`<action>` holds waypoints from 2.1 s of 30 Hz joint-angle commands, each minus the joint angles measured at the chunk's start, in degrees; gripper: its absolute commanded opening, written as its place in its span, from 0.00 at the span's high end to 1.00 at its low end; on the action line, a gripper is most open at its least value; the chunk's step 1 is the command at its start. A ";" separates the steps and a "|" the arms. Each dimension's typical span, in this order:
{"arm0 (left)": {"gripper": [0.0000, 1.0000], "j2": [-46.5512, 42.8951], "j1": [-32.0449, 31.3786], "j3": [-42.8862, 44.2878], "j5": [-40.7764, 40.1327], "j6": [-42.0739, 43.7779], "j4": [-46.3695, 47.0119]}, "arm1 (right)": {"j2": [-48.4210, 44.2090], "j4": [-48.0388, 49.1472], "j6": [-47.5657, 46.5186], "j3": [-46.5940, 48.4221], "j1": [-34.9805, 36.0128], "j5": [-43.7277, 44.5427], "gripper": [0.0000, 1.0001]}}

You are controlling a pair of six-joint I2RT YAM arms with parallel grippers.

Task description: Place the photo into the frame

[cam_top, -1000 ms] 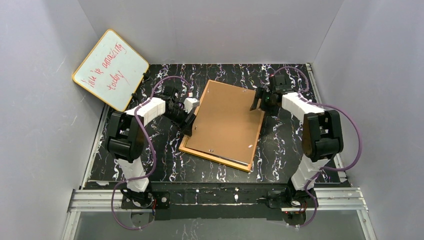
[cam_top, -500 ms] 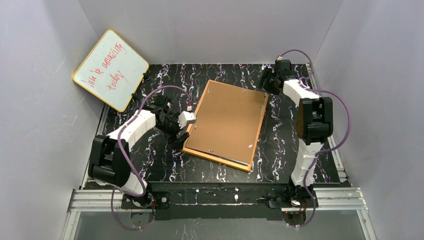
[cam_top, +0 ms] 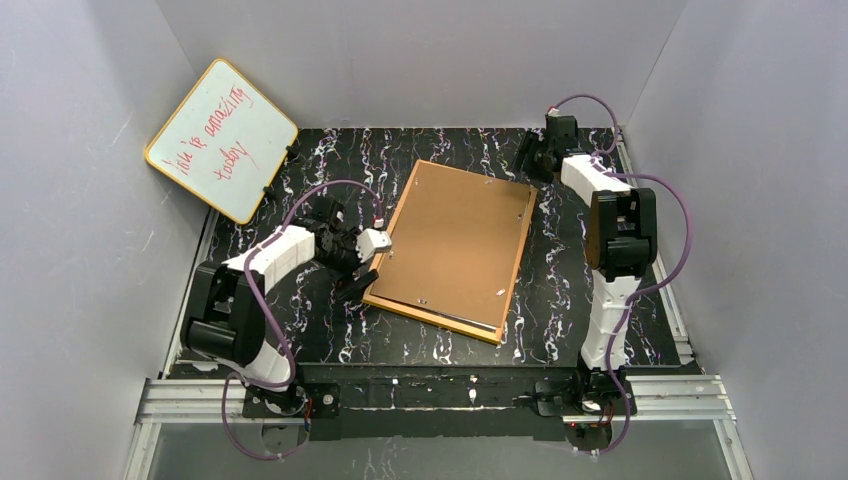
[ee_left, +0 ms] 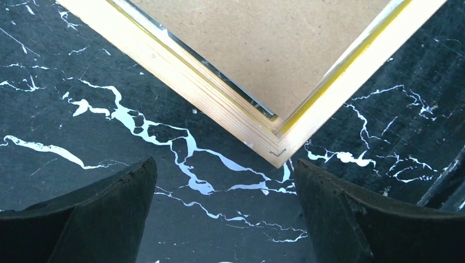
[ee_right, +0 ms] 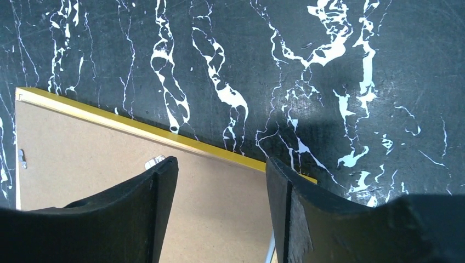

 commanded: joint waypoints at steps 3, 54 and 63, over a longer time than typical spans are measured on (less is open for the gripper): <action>0.08 1.61 -0.31 -1.03 0.38 -1.38 1.46 | -0.24 2.91 0.21 -1.07 0.12 -2.22 0.33; 0.14 10.95 4.00 14.94 13.05 -16.71 -3.00 | -32.19 -0.62 11.49 -23.90 18.05 -0.03 0.41; 0.27 13.35 1.05 11.90 6.78 -19.47 2.68 | -27.40 3.90 15.55 -25.37 23.34 -4.16 0.45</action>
